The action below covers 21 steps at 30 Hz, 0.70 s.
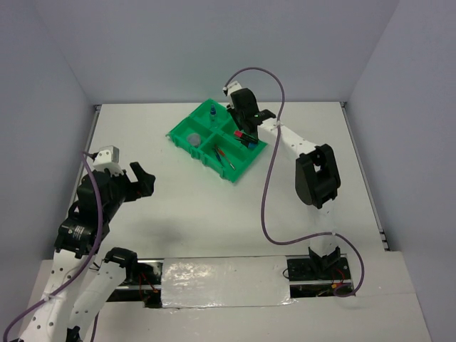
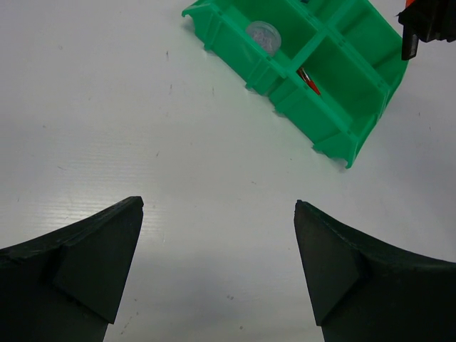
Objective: Sort the stationery into containers
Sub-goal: Place the pen in the storage box.
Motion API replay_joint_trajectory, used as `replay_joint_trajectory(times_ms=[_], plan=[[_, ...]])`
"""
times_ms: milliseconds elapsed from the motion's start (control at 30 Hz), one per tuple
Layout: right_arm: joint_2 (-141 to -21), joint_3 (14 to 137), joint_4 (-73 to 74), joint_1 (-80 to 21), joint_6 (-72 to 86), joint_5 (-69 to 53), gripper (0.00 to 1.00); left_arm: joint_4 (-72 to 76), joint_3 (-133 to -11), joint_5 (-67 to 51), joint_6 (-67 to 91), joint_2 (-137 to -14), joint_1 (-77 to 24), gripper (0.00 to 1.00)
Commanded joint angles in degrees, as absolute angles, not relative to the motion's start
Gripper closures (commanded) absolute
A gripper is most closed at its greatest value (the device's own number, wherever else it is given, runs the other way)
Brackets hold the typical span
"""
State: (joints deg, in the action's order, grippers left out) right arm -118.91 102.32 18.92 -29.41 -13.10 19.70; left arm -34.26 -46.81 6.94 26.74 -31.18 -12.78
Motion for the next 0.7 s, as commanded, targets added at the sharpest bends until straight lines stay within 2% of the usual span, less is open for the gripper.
replay_joint_trajectory(times_ms=[0,133,200,233,267,300,433,500,667], plan=[[-117.7,105.7,18.5,-29.5,-13.7,20.1,0.59,-32.1,-46.8,7.6,25.8,-31.6,-12.8,0.01],[-118.5,106.3,18.8,-29.4,-15.0,18.9,0.55,-32.1,-46.9,7.6,25.8,-31.6,-12.8,0.01],[-118.6,107.2,19.9,-29.4,-14.9,17.4,0.46,-32.2,-46.9,7.9,25.9,-31.7,-12.8,0.01],[-118.4,107.3,20.1,-29.4,-14.9,16.0,0.39,-32.3,-46.9,8.2,26.0,-31.8,-12.8,0.01],[-118.2,107.8,20.3,-29.3,-14.9,15.6,0.17,-32.3,-47.0,8.3,26.1,-31.8,-12.8,0.01],[-117.9,108.0,20.6,-29.4,-14.4,15.5,0.01,-32.4,-46.9,8.5,26.1,-31.9,-12.9,0.01],[-113.6,107.0,20.9,-29.4,-11.9,15.6,0.0,-33.0,-47.4,10.0,26.5,-33.4,-12.7,0.01],[-109.0,101.9,19.4,-29.3,-7.7,13.9,0.0,-33.7,-48.2,12.6,27.2,-34.6,-12.0,0.01],[-86.3,83.0,15.3,-29.2,3.0,12.1,0.0,-36.1,-49.7,16.7,28.7,-37.4,-6.2,0.01]])
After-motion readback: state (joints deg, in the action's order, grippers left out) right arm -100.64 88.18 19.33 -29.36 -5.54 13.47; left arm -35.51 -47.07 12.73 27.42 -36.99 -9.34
